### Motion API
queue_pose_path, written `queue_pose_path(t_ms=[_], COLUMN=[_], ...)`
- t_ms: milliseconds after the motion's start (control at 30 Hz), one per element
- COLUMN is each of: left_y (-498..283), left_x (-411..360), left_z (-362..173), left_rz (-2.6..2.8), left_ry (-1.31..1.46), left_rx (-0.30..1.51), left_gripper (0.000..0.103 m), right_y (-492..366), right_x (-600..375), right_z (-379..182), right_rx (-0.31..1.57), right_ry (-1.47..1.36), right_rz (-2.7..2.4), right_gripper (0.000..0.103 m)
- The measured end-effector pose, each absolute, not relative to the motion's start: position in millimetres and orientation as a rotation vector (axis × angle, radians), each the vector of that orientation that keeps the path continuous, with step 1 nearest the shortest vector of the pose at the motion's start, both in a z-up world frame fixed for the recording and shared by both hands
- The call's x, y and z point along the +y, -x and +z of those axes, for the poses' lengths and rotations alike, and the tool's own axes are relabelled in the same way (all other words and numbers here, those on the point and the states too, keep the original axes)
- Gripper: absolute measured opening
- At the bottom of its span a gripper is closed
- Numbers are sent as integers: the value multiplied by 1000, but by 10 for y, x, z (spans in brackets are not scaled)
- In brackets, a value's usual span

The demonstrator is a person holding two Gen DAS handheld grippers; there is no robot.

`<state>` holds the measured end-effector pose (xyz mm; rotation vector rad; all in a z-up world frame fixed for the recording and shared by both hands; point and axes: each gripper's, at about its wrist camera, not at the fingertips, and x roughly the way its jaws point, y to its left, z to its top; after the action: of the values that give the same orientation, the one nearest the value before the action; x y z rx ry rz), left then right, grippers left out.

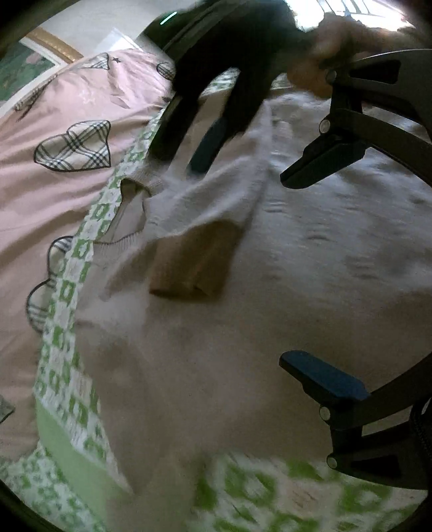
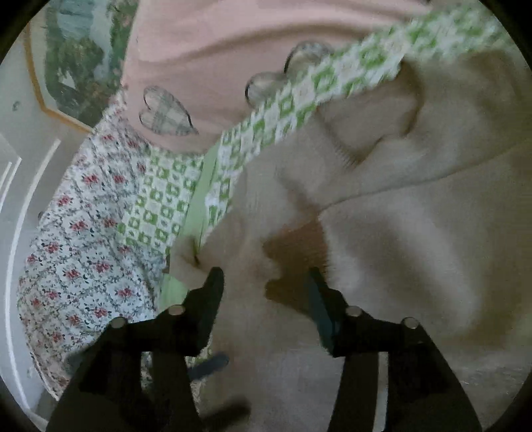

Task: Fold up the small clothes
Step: 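Grasp the other brown sleeve cuff with the left tool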

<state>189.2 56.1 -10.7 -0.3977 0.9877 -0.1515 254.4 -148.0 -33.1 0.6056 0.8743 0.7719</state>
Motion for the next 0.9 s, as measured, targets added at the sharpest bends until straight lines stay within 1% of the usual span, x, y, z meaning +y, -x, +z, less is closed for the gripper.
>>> queue_pose_path(t_ms=[167, 200, 233, 267, 300, 333, 367, 533, 700, 900], left_y=[-2469, -2535, -2566, -2616, -2640, -2637, -2613, -2242, -2201, -2152], left_x=[485, 473, 456, 423, 409, 403, 411, 662, 927, 952], left_z=[-327, -331, -328, -316, -324, -334, -303, 33, -159, -160], left_rz=[-175, -173, -173, -182, -198, -221, -226, -163, -112, -94], left_ry=[462, 462, 455, 443, 444, 455, 459, 419, 411, 415], left_rx=[1011, 992, 968, 955, 962, 970, 960, 838, 900, 860], left_gripper=[97, 94, 86, 57, 19, 5, 7, 7, 7, 7], right_y=[-2262, -2210, -2169, -2118, -2085, -2053, -2033, -1979, -2196, -2633], right_x=[-2117, -2217, -2300, -2406, -2483, -2580, -2650, -3051, -3338, -3391], right_z=[-242, -248, -254, -271, -288, -310, -325, -343, -348, -332], right_rx=[807, 798, 792, 786, 781, 774, 768, 735, 759, 796], right_ry=[-640, -646, -655, -669, -681, -695, -702, -693, -624, -507], right_rz=[656, 638, 623, 602, 584, 561, 545, 442, 320, 233], right_gripper=[54, 54, 54, 54, 54, 54, 54, 54, 55, 58])
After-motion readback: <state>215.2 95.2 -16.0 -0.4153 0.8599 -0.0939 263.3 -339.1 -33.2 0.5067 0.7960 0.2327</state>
